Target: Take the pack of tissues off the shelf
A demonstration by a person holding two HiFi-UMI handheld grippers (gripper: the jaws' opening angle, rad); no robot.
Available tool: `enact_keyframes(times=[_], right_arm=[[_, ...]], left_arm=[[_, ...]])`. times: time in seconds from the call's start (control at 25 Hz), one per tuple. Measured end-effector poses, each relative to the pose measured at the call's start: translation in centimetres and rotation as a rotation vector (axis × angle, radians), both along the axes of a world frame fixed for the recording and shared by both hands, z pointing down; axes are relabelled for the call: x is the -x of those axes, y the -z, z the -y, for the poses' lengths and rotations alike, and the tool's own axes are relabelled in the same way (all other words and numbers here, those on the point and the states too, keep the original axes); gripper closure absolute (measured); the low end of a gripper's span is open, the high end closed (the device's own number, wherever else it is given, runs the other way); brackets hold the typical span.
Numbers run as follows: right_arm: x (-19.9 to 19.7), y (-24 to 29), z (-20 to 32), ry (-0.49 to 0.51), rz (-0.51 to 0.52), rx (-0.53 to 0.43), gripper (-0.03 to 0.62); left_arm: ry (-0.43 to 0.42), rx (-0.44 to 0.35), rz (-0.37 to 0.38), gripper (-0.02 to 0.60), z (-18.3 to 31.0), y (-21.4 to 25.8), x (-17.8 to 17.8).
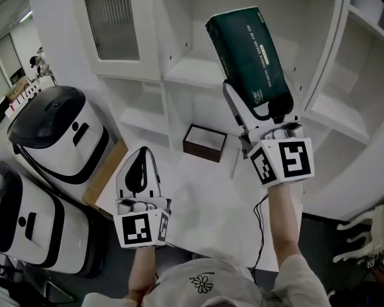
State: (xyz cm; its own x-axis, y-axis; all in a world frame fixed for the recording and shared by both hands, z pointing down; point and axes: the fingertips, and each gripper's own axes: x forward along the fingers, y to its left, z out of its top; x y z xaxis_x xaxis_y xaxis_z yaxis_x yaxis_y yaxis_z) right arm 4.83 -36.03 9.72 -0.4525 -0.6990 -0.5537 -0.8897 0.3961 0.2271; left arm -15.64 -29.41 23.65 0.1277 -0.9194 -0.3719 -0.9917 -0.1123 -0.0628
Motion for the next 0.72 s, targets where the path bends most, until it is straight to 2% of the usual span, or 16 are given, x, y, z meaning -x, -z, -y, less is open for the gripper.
enact_keyframes(times=[0.12, 0.32, 0.72], right_arm=[[-0.2, -2.6, -1.8, 0.007, 0.031, -0.009, 0.143], [0.5, -7.3, -4.5, 0.012, 0.012, -0.004, 0.143], [1.0, -14.1, -5.7, 0.093, 0.108, 0.19, 0.143]], left_arm=[[0.011, -0.017, 0.018, 0.581, -0.6, 0.1, -0.4], [0.053, -0.034, 0.019, 0.581, -1.9, -0.7, -0.4], [0.055, -0.021, 0.029, 0.581, -2.1, -1.6, -1.3]])
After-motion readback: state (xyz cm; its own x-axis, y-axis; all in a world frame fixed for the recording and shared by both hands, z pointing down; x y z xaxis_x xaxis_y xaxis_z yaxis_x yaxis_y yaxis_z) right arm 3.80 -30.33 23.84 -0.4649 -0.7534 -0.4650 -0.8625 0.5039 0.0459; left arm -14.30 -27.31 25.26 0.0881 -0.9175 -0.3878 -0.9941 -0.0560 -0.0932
